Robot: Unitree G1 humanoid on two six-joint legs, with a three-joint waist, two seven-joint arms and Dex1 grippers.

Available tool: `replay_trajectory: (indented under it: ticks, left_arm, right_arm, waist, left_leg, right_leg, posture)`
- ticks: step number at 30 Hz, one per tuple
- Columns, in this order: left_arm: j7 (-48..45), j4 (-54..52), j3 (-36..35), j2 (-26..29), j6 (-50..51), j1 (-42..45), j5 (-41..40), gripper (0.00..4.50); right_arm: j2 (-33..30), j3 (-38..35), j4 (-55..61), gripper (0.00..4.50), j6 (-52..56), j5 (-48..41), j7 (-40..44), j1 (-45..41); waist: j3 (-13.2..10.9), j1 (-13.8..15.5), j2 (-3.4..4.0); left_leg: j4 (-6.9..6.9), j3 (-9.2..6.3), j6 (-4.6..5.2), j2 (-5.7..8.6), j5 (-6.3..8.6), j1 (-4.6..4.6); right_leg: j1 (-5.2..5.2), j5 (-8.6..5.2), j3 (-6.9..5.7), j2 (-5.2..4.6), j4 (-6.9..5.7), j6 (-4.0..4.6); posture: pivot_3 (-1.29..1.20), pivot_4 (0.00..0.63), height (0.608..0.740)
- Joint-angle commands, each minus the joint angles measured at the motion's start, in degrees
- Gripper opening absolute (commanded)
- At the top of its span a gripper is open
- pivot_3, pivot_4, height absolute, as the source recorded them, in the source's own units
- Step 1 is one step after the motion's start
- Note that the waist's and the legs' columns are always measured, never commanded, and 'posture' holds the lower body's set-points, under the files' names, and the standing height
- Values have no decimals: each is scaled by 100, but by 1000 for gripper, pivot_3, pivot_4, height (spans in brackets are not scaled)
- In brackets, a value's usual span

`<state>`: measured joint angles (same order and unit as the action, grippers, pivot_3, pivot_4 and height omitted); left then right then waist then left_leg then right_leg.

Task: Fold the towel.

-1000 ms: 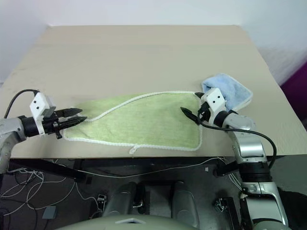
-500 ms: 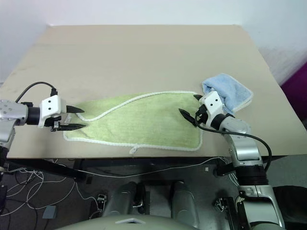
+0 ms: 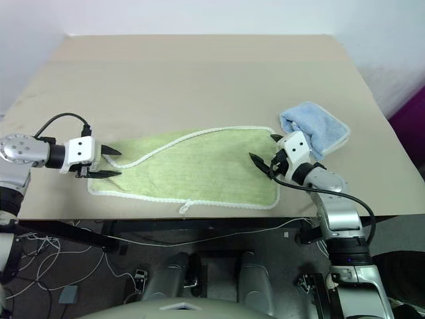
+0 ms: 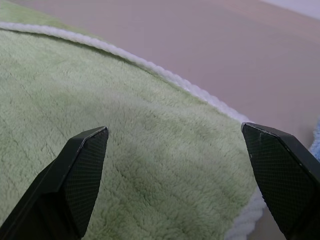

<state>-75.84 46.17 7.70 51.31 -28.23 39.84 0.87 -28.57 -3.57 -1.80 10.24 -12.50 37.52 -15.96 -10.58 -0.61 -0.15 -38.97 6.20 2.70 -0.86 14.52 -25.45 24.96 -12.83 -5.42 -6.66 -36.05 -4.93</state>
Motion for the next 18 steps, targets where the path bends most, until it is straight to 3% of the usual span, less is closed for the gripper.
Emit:
replay_trajectory:
  ticks: [1, 10, 13, 18]
  left_arm:
    - [299, 183, -68, 27, -310, 189, 161, 2995]
    - [600, 371, -108, 33, -578, 191, 186, 2995]
    - [562, 371, -108, 42, -682, 155, 156, 2391]
    - [395, 295, -165, 30, -652, 21, -15, 652]
  right_arm:
    - [3, -109, 253, 4500, -34, -91, -24, -48]
    - [42, -73, 208, 4500, -47, -77, -21, -90]
    - [54, -63, 186, 4500, -51, -65, -24, -119]
    - [62, -60, 201, 4500, -51, -63, -23, -113]
  waist:
    - [0, -6, 0]
    - [0, -4, 0]
    - [0, -6, 0]
    - [0, -9, 0]
  left_leg:
    - [-1, 0, 0, 0, 0, 0]
    - [-2, 1, 1, 0, 0, 1]
    - [-3, 0, 1, 0, 0, 1]
    - [-3, 0, 1, 0, 0, 1]
  right_leg:
    - [0, 0, 0, 0, -1, 0]
    - [-1, 0, 0, 1, -3, -1]
    - [-1, 0, 0, 1, -3, -2]
    - [-1, 0, 0, 1, -3, -1]
  posture:
    - [0, 150, 740]
    - [0, 150, 740]
    - [0, 150, 740]
    - [0, 150, 740]
